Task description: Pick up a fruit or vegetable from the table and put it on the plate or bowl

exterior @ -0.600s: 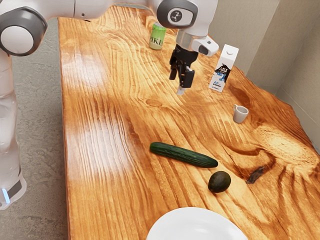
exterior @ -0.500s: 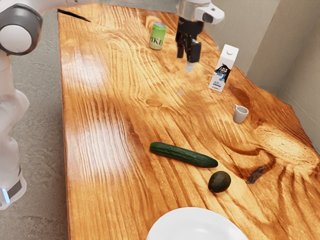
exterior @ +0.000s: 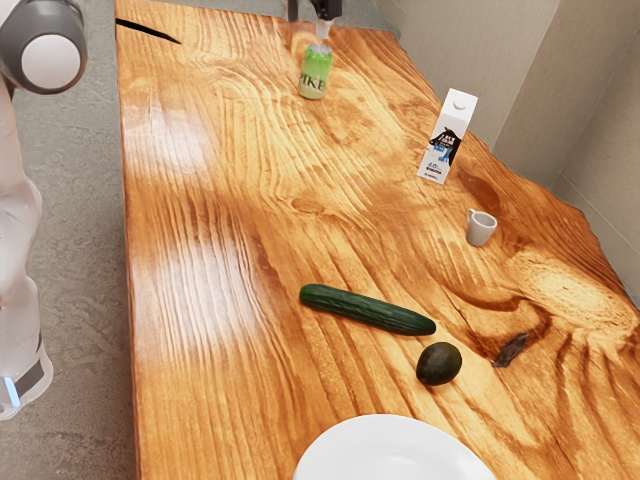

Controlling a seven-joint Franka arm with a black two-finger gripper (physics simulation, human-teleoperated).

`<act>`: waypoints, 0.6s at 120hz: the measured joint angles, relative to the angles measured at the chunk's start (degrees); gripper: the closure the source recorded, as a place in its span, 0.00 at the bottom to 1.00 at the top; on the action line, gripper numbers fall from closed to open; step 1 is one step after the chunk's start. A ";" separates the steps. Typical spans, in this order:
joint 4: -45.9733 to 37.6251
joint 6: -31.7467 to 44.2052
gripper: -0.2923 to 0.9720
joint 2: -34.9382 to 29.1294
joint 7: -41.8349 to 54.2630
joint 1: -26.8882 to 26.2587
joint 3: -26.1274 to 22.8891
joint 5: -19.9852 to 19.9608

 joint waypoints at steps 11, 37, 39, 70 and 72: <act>4.49 -1.22 0.24 -2.09 0.52 -3.33 -5.77 3.15; -2.04 0.03 0.24 3.96 1.65 -18.54 -11.48 7.02; -2.61 0.37 0.24 4.66 1.85 -19.25 -11.65 7.06; -24.01 6.32 0.25 2.07 2.81 -18.94 -12.25 7.20; -25.87 7.24 0.25 0.73 2.81 -18.92 -12.08 6.87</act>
